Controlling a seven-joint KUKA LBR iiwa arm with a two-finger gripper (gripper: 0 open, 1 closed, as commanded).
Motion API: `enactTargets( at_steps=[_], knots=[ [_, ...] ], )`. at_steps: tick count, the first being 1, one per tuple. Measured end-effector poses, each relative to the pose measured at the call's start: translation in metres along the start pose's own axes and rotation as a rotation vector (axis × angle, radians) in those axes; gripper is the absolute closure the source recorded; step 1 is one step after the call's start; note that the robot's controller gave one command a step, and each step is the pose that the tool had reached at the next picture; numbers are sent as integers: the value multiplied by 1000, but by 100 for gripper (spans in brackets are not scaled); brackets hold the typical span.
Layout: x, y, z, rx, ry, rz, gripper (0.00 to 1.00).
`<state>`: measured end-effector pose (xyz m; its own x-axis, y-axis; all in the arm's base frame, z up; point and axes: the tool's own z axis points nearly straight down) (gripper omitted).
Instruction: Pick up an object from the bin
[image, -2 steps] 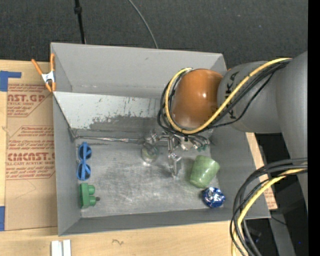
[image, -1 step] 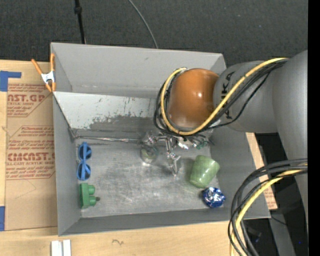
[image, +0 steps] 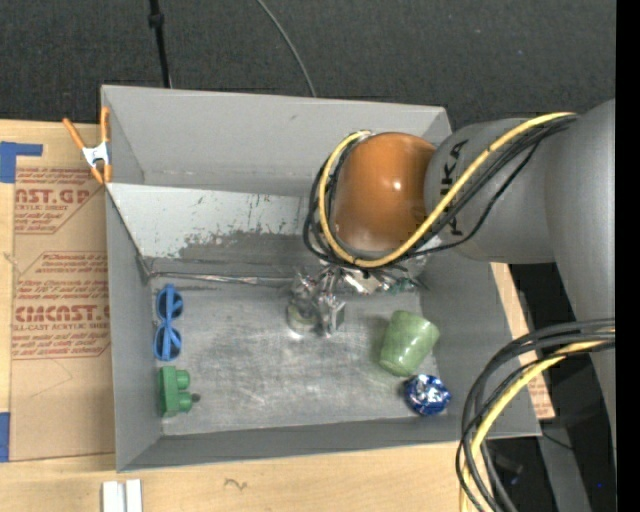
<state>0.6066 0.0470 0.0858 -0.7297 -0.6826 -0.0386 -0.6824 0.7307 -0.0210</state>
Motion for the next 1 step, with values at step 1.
enactTargets(
  at_steps=[1],
  knots=[
    [-6,-2,-70,-15,29,1,100]
  ],
)
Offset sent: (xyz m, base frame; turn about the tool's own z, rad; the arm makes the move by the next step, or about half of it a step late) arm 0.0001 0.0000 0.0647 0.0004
